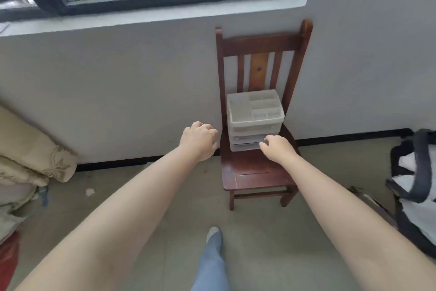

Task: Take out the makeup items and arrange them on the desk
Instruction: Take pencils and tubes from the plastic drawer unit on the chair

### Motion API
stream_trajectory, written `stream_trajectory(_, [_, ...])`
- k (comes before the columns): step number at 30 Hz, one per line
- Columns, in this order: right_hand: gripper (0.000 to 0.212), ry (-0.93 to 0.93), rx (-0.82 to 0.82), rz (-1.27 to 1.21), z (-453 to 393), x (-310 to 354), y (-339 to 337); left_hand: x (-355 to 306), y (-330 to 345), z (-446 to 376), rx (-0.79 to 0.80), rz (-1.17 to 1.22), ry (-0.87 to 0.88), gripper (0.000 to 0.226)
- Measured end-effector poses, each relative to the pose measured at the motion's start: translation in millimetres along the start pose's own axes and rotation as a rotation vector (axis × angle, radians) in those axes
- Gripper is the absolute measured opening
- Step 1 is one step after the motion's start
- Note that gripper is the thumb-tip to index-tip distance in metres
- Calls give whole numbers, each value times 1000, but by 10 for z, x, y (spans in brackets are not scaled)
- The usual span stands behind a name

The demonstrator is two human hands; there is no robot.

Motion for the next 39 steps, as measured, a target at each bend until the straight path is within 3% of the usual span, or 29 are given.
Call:
stream_trajectory(5, [38, 200, 125, -178, -899, -136, 660, 507, 443, -1033, 110, 9, 23, 33])
stream_trajectory(11, [34, 329, 165, -433, -1608, -390, 1337, 535, 1337, -1854, 203, 178, 104, 43])
stream_trajectory(17, [41, 790, 129, -1412, -2408, -614, 2046, 370, 1737, -2559, 49, 204, 309, 45])
stream_trajectory(23, [31, 979, -46, -2051, -2786, -543, 2353, 371, 1947, -2688, 36, 201, 364, 42])
stream_trajectory(26, [38, 1012, -82, -2094, -2789, -574, 2436, 339, 2014, -2720, 48, 159, 346, 46])
stream_trajectory(31, [42, 1021, -67, -1963, -2520, -711, 2591, 303, 2046, -2693, 46, 21, 278, 56])
stream_trajectory(36, [52, 1129, -92, -1913, -1816, -888, 2867, 362, 2114, -2620, 210, -35, 90, 62])
stream_trajectory(39, [30, 1142, -73, -1743, -1563, -976, 2915, 337, 2108, -2616, 197, -16, 43, 65])
Point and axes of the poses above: each hand's wrist, its own z-axis away from the middle knuckle, its own y-axis out of the palm, x = y × z, the point moved 10 cm from there along -z, towards the middle knuckle, and after that the axes turned 15 degrees about z, right-handed, at the moved point
